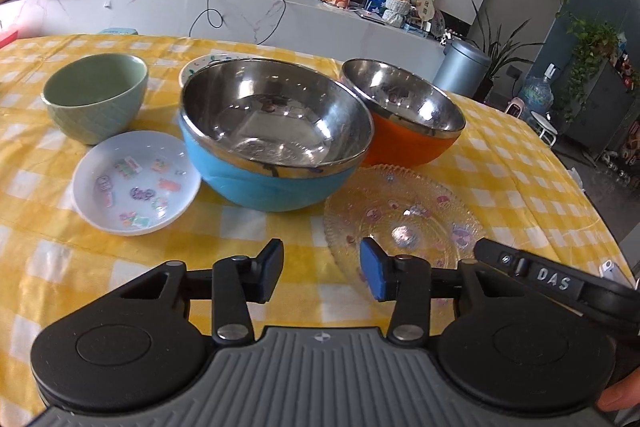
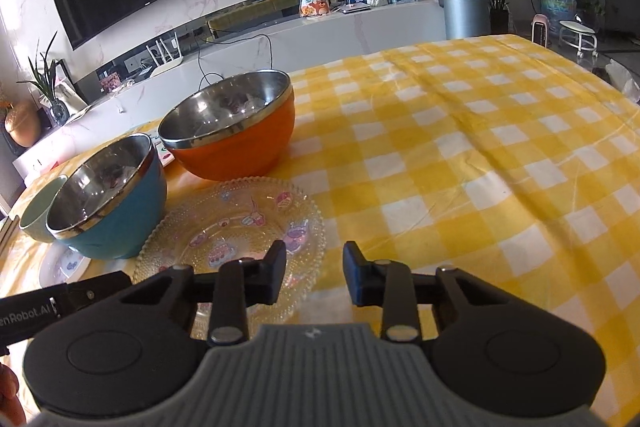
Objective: Organize plates and bowls
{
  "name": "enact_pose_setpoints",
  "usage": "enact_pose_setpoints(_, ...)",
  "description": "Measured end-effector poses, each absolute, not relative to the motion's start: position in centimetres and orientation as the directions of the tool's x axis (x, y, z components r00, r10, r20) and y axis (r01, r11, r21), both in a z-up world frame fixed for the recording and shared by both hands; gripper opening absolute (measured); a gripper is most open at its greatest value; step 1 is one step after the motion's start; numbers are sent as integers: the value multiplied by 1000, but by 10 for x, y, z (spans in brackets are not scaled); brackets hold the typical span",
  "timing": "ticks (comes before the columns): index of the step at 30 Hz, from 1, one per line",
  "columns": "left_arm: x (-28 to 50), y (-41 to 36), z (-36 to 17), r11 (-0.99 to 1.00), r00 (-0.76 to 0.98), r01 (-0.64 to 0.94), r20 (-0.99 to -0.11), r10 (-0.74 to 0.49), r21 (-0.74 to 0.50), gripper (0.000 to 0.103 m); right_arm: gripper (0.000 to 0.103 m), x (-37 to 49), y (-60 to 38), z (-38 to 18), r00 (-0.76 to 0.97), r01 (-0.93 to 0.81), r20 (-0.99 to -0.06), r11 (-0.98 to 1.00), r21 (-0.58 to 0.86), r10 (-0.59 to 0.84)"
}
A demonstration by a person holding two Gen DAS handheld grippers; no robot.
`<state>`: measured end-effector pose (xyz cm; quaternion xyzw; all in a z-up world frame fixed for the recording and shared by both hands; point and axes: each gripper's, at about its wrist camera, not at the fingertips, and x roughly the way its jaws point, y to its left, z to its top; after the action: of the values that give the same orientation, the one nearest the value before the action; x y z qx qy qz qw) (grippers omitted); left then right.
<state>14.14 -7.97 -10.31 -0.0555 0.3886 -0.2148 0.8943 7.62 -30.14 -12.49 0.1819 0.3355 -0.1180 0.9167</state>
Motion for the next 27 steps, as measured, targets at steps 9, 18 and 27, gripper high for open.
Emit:
enact_pose_setpoints(9, 160, -89, -115, 898, 584, 319, -684, -438, -302, 38, 23, 88, -314, -135, 741, 365, -667, 878, 309, -73)
enact_pose_setpoints(18, 164, -94, -117, 892, 576, 335, -683, -449, -304, 19, 13, 94, -319, -139, 756, 366, -654, 850, 378, -34)
enact_pose_setpoints(27, 152, -89, -111, 892, 568, 341, -692, -446, -295, 17, 9, 82, -316, -131, 750, 368, -660, 851, 374, -34)
